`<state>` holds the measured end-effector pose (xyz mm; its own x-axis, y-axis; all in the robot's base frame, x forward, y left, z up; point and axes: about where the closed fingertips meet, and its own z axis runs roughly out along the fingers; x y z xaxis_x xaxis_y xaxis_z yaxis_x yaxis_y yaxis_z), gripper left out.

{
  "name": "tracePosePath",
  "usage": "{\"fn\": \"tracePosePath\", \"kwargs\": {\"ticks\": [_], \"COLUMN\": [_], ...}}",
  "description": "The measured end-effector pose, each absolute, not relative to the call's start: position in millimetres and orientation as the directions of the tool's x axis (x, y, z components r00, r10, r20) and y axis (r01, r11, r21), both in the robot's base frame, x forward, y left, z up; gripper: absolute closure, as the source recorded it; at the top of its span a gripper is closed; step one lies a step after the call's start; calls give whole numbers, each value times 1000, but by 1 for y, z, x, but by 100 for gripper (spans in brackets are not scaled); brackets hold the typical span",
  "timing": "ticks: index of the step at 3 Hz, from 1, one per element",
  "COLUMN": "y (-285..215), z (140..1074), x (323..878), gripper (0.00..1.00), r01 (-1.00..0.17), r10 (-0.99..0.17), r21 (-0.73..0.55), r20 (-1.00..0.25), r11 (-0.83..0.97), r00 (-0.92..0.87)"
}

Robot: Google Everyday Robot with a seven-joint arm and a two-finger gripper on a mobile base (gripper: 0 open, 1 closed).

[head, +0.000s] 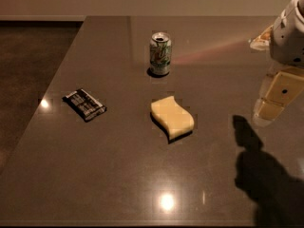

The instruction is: Move sponge near rxbar chocolate

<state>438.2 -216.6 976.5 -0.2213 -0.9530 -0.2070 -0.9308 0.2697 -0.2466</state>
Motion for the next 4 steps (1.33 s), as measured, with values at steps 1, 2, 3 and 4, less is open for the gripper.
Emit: {"fn": "tracePosePath", "kwargs": {"ticks": [1, 2, 3, 4], "y": [-217, -199, -174, -130], "z": [976, 974, 964, 945], "x": [438, 440, 444, 448], "gripper": [0, 0, 0, 0], "r01": [-931, -937, -942, -955], "r10": [-953, -947, -921, -898], "r21": [-247, -231, -191, -146], "r20": [-207, -247, -335, -400], "r11": [270, 263, 274, 257], "r00": [-221, -205, -200, -180]}}
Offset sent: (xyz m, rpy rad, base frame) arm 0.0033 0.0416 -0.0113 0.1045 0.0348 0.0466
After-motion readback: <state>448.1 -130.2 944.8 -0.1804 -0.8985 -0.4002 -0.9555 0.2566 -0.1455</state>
